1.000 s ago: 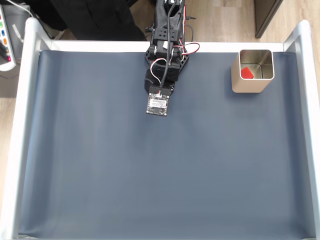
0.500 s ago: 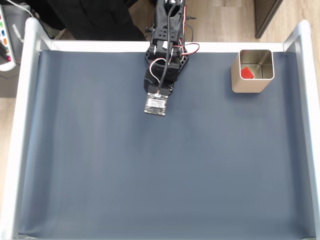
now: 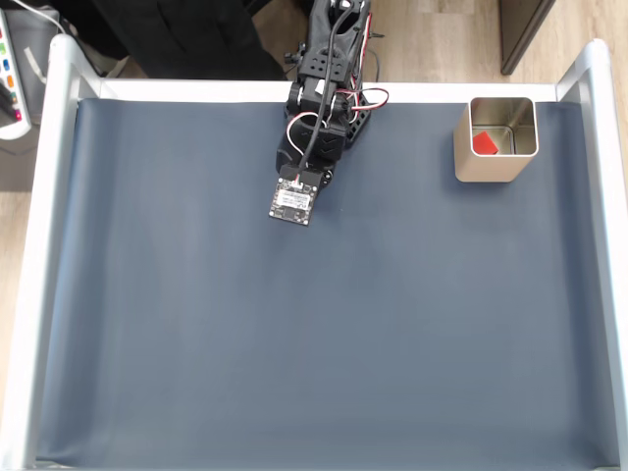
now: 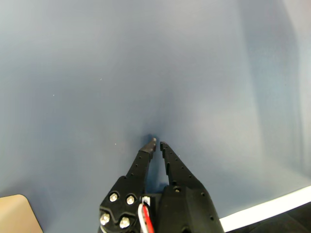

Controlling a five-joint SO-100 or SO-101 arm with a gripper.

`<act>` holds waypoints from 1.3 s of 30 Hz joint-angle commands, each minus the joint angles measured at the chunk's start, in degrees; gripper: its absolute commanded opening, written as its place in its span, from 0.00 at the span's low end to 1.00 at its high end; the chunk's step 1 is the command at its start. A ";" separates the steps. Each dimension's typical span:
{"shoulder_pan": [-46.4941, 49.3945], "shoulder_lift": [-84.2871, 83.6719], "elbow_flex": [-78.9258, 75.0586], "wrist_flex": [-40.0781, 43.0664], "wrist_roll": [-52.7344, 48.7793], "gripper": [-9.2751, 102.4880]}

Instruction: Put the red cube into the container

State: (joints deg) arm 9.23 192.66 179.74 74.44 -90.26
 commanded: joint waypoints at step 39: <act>-18.81 -0.53 -0.44 0.18 0.44 0.09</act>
State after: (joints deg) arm -8.35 192.57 179.74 74.44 -90.26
